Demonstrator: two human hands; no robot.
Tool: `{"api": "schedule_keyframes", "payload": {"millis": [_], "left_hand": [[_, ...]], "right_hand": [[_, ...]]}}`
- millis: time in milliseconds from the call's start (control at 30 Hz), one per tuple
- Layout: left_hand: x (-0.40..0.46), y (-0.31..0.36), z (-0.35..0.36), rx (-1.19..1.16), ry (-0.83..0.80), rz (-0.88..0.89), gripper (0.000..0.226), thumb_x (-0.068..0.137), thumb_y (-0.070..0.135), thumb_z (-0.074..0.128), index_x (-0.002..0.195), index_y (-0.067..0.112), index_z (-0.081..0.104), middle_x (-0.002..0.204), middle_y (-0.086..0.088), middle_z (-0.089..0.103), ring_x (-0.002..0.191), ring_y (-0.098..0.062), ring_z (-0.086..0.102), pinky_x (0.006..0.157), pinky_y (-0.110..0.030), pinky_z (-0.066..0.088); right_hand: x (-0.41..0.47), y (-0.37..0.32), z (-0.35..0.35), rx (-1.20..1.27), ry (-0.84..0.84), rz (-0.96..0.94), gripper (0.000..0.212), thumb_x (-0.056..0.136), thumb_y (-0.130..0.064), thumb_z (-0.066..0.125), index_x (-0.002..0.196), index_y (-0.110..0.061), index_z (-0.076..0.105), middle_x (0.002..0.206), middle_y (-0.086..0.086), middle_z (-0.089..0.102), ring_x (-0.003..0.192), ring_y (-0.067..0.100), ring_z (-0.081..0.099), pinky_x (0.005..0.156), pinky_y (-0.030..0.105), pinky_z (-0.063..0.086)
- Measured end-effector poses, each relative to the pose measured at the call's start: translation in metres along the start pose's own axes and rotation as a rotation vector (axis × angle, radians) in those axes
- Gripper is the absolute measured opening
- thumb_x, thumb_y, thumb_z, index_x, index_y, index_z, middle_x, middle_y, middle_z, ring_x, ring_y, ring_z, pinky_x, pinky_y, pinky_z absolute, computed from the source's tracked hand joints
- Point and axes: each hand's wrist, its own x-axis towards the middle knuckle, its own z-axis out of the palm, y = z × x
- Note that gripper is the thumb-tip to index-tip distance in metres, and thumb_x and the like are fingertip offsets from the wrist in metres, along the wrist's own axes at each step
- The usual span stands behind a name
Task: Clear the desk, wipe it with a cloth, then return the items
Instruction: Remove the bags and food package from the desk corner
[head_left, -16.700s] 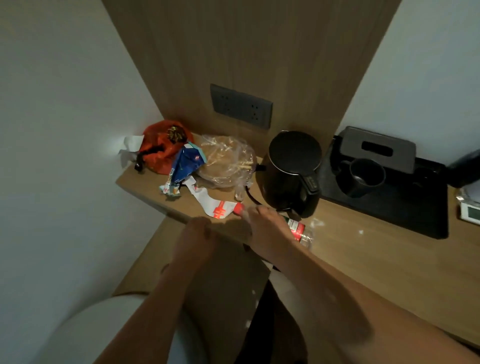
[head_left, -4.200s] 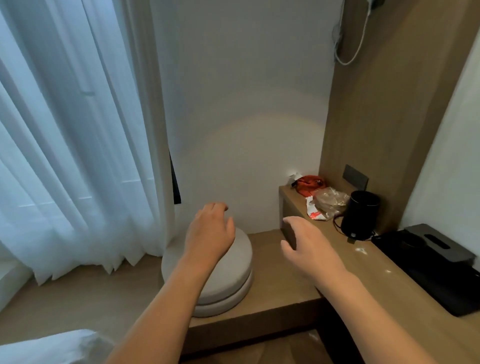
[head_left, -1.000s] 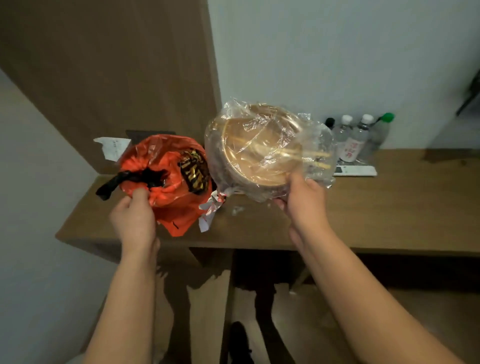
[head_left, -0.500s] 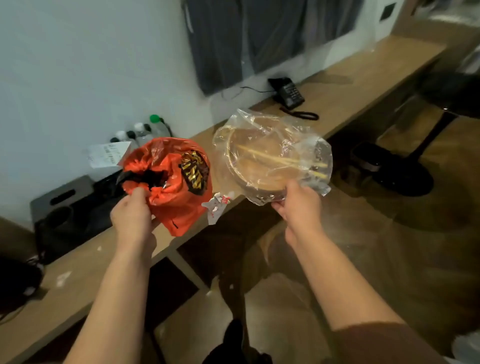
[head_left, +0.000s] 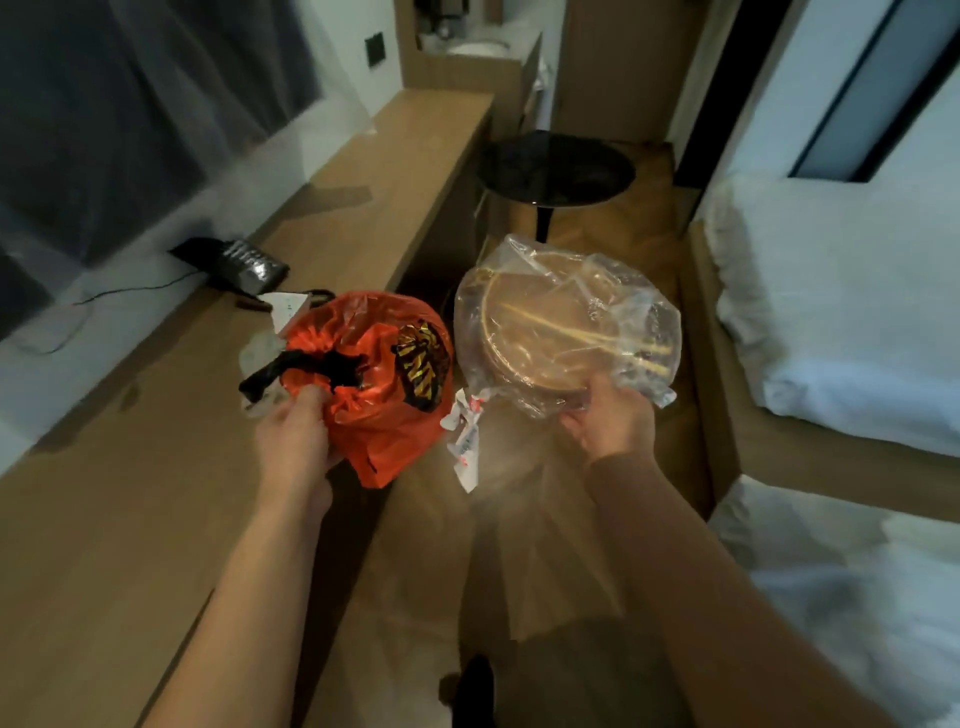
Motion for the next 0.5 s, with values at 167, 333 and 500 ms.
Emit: {"api": "schedule_keyframes", "payload": {"millis": [167, 333, 500], "left_hand": [[0.050, 0.007, 0.095, 0.043, -0.129, -0.013, 0.014, 0.090, 0.018, 0.057, 0.077, 0.025, 0.059, 0.071, 0.004, 0.061, 0.071, -0.012, 0.060, 0.075, -0.036, 0.053], [0.088, 0.003, 0.182, 0.069, -0.203, -0.046, 0.012, 0.089, 0.019, 0.059, 0.078, 0.025, 0.060, 0.072, 0.003, 0.060, 0.065, -0.008, 0.059, 0.077, -0.038, 0.054], [0.127, -0.003, 0.262, 0.069, -0.224, -0.048, 0.015, 0.092, 0.020, 0.061, 0.077, 0.024, 0.062, 0.075, 0.003, 0.065, 0.073, -0.011, 0.064, 0.077, -0.038, 0.054]], "right_hand": [[0.063, -0.034, -0.001, -0.028, 0.138, -0.053, 0.030, 0.095, -0.019, 0.056, 0.109, 0.008, 0.061, 0.073, 0.005, 0.059, 0.064, 0.018, 0.058, 0.076, 0.041, 0.054], [0.129, -0.066, -0.005, 0.005, 0.248, -0.012, 0.024, 0.094, -0.032, 0.057, 0.091, -0.010, 0.065, 0.082, 0.004, 0.063, 0.075, 0.018, 0.059, 0.074, 0.039, 0.053], [0.214, -0.092, 0.006, 0.033, 0.255, 0.017, 0.022, 0.092, -0.029, 0.057, 0.089, -0.008, 0.064, 0.088, 0.010, 0.065, 0.079, 0.022, 0.060, 0.075, 0.042, 0.054]]}}
